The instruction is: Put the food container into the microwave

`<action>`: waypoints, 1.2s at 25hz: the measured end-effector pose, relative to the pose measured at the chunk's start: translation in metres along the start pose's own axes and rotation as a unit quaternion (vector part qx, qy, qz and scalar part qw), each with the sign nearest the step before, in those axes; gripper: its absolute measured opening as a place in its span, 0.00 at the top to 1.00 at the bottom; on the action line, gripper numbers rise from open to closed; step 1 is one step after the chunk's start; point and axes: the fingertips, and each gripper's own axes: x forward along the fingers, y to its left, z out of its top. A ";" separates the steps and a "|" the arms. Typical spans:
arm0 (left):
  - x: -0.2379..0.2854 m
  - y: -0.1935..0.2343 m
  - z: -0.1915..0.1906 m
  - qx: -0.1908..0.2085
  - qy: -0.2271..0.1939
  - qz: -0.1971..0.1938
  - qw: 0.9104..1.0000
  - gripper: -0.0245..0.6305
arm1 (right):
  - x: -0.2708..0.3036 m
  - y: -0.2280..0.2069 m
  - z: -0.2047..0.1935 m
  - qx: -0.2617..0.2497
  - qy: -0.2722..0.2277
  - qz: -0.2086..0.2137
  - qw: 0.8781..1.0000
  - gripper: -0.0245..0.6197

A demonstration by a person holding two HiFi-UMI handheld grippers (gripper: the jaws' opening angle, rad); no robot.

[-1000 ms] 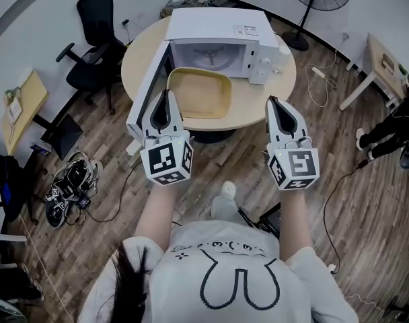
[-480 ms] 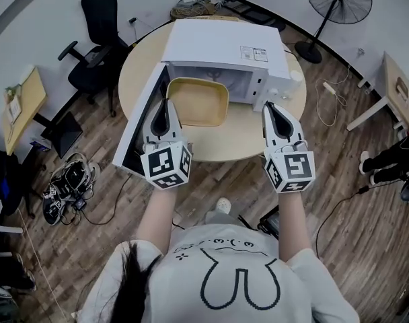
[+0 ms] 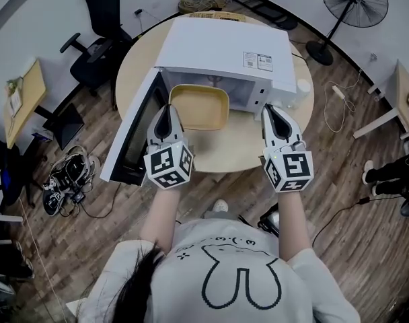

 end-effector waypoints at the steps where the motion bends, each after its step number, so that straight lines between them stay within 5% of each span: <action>1: 0.002 0.000 -0.003 -0.001 0.003 0.002 1.000 0.93 | 0.002 -0.001 -0.003 0.002 0.003 0.001 1.000 0.91; 30: 0.081 0.031 -0.085 -0.089 0.060 -0.020 0.994 0.93 | 0.044 0.018 -0.053 -0.002 0.017 -0.027 1.000 0.91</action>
